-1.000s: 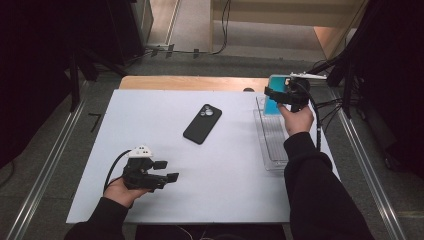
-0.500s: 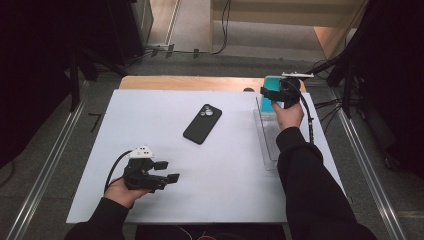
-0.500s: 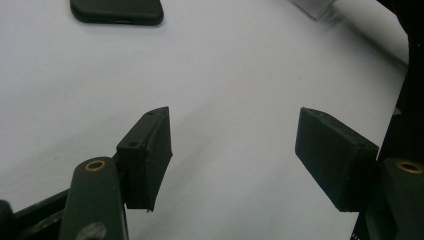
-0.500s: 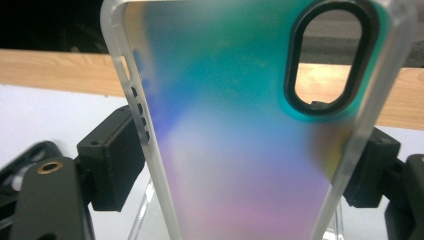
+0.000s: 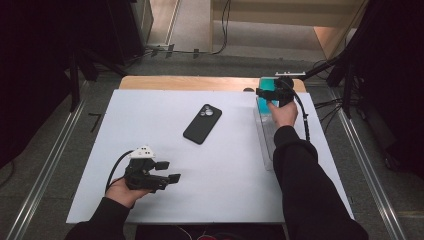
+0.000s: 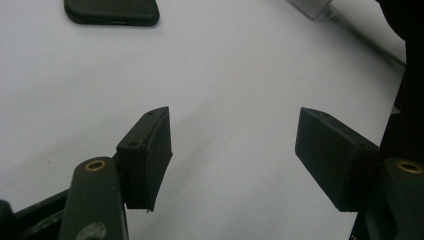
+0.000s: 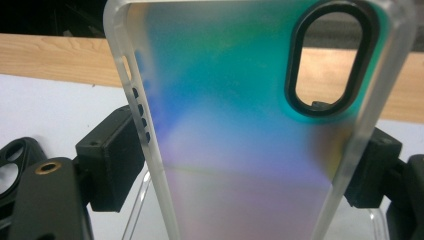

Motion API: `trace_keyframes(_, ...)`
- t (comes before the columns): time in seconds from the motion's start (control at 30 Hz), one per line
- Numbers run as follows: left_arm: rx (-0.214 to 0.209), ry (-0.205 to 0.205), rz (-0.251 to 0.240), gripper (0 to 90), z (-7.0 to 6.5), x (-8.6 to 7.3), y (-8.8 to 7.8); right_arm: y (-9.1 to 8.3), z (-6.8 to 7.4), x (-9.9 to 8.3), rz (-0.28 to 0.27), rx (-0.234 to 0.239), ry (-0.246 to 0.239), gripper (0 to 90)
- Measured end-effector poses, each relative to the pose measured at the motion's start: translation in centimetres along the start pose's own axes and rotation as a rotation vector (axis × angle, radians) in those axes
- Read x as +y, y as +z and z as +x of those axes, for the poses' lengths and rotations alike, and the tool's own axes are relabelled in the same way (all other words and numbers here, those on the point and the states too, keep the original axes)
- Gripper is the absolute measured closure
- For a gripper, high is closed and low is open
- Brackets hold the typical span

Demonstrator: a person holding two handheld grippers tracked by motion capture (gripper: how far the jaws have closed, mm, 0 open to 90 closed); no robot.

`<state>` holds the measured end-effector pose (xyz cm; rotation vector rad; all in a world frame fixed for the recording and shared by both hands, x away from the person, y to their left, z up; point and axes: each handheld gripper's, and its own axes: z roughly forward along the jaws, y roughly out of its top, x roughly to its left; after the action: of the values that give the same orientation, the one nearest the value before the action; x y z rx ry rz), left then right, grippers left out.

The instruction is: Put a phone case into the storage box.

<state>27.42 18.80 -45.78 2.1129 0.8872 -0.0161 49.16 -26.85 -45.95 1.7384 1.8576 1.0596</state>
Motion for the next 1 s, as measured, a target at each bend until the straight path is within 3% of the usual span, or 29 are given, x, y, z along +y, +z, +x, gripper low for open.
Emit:
trace_keyframes(0.1, -0.001, 0.001, 0.0, 31.2, 0.0, 0.0, 0.0, 0.0, 0.1, -0.3, 0.012, -0.008, -0.006, 15.8)
trace_keyframes(0.4, 0.005, 0.002, -0.002, 31.2, -0.1, 0.1, 0.1, -1.2, -0.2, -0.1, -0.033, 0.002, 0.011, 15.8)
trace_keyframes(1.0, 0.008, 0.0, 0.003, 31.2, 0.0, 0.2, 0.3, -2.2, -0.4, 0.3, -0.006, 0.012, 0.027, 13.5)
